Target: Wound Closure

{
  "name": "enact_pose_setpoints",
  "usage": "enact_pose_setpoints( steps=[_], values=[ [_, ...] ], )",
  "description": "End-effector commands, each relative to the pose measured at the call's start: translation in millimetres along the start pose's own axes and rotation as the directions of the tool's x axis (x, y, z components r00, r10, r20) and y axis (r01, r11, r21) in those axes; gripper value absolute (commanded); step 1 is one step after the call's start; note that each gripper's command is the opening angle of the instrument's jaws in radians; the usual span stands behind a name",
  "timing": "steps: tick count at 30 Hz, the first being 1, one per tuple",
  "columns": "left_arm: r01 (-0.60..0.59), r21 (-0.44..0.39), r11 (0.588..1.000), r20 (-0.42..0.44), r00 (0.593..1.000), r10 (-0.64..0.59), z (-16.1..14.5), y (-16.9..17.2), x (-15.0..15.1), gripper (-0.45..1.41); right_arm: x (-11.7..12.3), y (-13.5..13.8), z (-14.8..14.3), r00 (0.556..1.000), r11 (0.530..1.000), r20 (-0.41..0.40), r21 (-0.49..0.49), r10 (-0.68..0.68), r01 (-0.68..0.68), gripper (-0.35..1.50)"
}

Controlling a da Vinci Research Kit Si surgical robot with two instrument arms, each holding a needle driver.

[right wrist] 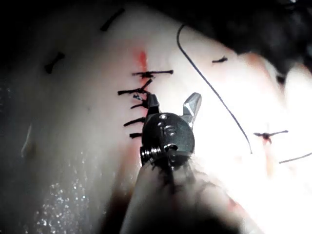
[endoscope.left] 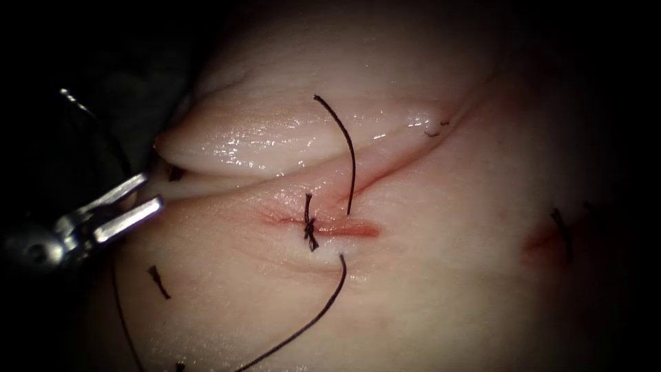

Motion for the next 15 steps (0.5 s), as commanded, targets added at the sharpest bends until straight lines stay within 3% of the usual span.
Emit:
enact_pose_setpoints(
  steps=[1,6,9,15],
  values=[
    [-0.006,0.002,1.0,0.009,1.0,0.006,0.7,0.1,-1.1,-0.45,-1.4,0.3,0.3,1.0,1.0,0.004,-0.007,0.001,-0.001,1.43],
    [-0.069,0.047,0.997,0.08,0.995,0.065,1.3,-2.6,-4.4,-0.45,-2.8,1.1,0.0,0.999,0.998,0.013,-0.048,-0.034,0.035,1.41],
    [-0.075,0.049,0.996,0.08,0.994,0.071,1.4,-3.0,-5.4,-0.45,-3.8,2.1,0.5,0.998,0.994,0.047,-0.091,-0.052,0.056,1.4],
    [-0.076,0.057,0.995,0.081,0.994,0.071,2.1,-2.5,-5.4,-0.45,-7.5,4.7,4.2,0.991,0.982,0.113,-0.169,-0.067,0.086,1.38]
  ],
)
